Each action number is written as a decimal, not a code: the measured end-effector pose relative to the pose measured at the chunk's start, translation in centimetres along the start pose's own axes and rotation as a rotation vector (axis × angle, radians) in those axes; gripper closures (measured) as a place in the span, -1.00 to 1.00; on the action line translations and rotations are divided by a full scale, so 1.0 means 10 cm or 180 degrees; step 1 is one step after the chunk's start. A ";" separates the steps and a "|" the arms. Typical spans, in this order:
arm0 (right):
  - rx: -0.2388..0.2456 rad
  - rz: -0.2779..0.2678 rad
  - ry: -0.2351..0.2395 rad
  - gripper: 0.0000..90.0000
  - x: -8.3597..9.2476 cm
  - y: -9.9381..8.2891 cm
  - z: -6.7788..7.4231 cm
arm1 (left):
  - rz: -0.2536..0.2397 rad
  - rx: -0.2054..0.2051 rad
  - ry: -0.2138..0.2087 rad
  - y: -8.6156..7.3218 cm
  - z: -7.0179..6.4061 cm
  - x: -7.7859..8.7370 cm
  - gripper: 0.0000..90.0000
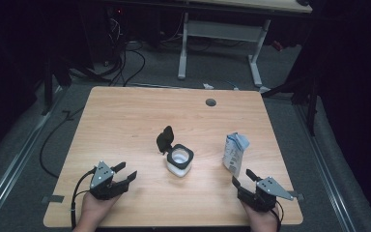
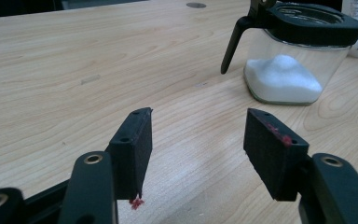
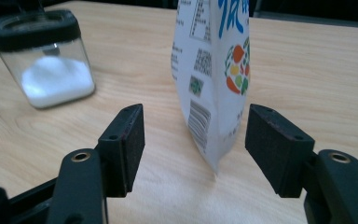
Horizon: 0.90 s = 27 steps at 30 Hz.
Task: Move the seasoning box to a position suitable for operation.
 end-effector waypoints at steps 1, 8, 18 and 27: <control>0.0022 0.0023 -0.0017 -0.13 0.01 -0.01 0.00 | -0.0012 -0.0003 0.0018 -0.01 -0.01 -0.01 -0.09; -0.0055 0.0071 -0.0004 0.11 0.05 -0.10 0.08 | 0.0064 0.0025 0.0134 -0.06 -0.02 -0.06 -0.08; 0.0088 0.0068 0.0196 0.20 -0.04 -0.02 0.33 | 0.0024 -0.0033 0.0223 -0.06 -0.02 -0.09 -0.02; 0.0138 0.0119 0.0359 0.26 -0.27 0.04 0.48 | -0.0003 0.0023 0.0217 -0.03 -0.02 -0.09 0.11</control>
Point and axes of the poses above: each handheld gripper's, and its own axes: x roughly backward along the jaws, y roughly out of its top, z roughly to its left, the point moved 4 cm from there along -x, roughly forward along the jaws, and after that the axes turned 7 degrees about y, right-handed, at the moved point
